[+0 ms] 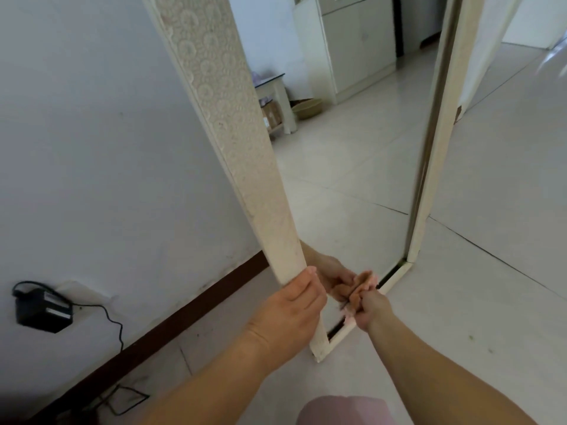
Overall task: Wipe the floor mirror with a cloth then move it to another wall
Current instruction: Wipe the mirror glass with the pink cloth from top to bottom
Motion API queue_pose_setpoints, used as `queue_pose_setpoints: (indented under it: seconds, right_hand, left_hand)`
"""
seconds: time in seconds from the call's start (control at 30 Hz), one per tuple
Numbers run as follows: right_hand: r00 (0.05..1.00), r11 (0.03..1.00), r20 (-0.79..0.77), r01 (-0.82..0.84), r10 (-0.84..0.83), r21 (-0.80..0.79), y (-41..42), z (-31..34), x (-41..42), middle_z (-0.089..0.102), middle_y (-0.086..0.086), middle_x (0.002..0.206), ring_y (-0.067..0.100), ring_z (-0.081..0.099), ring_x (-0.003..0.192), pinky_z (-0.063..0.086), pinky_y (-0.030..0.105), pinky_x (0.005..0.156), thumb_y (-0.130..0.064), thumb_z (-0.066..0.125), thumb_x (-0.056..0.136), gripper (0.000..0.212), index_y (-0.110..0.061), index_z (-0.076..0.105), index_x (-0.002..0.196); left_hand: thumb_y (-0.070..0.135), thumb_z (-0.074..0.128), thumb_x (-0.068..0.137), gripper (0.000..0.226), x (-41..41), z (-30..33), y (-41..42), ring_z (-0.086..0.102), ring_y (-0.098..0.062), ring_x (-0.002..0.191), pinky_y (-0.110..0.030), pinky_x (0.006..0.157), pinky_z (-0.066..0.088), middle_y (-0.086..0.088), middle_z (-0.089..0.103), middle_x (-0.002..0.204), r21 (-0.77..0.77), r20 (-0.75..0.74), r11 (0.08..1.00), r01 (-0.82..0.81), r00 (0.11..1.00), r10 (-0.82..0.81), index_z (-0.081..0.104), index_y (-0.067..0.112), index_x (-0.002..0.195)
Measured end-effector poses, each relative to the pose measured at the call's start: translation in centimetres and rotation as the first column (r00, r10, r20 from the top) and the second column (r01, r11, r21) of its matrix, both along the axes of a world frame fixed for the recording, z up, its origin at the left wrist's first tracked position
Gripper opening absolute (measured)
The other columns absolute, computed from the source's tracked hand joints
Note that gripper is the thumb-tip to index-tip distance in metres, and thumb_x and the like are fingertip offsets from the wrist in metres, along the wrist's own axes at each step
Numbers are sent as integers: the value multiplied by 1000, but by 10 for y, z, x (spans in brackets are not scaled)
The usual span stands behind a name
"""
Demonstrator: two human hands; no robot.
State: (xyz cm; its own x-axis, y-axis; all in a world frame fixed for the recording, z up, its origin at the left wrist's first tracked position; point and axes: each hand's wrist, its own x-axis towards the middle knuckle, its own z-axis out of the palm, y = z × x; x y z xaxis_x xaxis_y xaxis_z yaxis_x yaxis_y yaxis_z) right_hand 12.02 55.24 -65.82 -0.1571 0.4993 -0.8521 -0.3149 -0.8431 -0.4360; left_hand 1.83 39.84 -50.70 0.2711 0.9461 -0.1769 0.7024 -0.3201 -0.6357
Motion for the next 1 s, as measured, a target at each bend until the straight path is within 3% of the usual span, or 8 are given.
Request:
queue_pose_setpoints:
  seconds: [0.13,0.23,0.33,0.43,0.73,0.8,0.9,1.0]
  right_hand:
    - [998,969,48,-58,47,240,5,49,-10,58,5,57,7,37,20,25,10,26,-36,30,103,24,-27,52,107]
    - [995,912,21,-96,95,400,-21,82,-18,60,-6,59,2,49,35,40,18,39,-41,29,101,29,-25,52,98]
    - [968,816,176,-248,181,522,-52,85,-23,68,6,82,20,65,71,52,39,64,-21,35,98,29,-34,54,117]
    - [953,811,260,-275,158,516,-55,64,-22,60,10,86,17,53,66,44,29,53,-5,36,90,48,-29,47,130]
    - [911,850,344,-357,225,388,-17,34,-8,52,6,62,15,42,45,29,19,34,-28,26,102,30,-24,47,80]
    - [922,798,348,-337,172,499,-22,44,-13,55,9,76,18,48,57,34,22,41,-19,27,98,25,-17,51,95]
    - [931,669,362,-298,47,681,-12,58,-15,56,-3,101,13,54,86,43,25,69,-15,32,98,40,-32,43,132]
    - [899,538,437,-349,-40,767,11,58,-13,56,-6,116,8,54,99,40,21,81,-19,33,100,41,-31,37,140]
  left_hand:
    - [25,54,74,30,5,4,3,61,-29,100,-46,107,19,-8,68,97,22,-17,1000,1,1000,-1,75,13,91]
    - [34,68,66,28,8,8,6,63,-25,97,-43,105,23,-5,70,94,-3,31,1000,-28,999,29,76,15,86]
    - [38,75,59,32,8,6,8,62,-24,97,-41,105,23,-4,70,95,-33,57,998,-55,997,57,77,18,85]
    - [35,75,60,28,7,6,9,60,-25,95,-41,103,26,-5,68,92,-21,51,999,-42,998,43,75,17,82]
    - [31,75,59,23,9,4,10,58,-27,92,-41,98,30,-6,65,90,21,52,999,-28,998,27,74,15,75]
    - [31,74,59,21,8,3,10,53,-27,96,-40,98,30,-4,65,93,18,51,1000,-18,999,17,74,17,74]
    - [33,76,56,19,9,5,14,46,-28,94,-38,95,30,-1,64,90,-4,68,1000,-14,998,15,73,20,70]
    - [37,80,48,24,12,9,18,56,-21,86,-37,89,30,2,64,82,-50,76,998,-24,997,28,72,23,65]
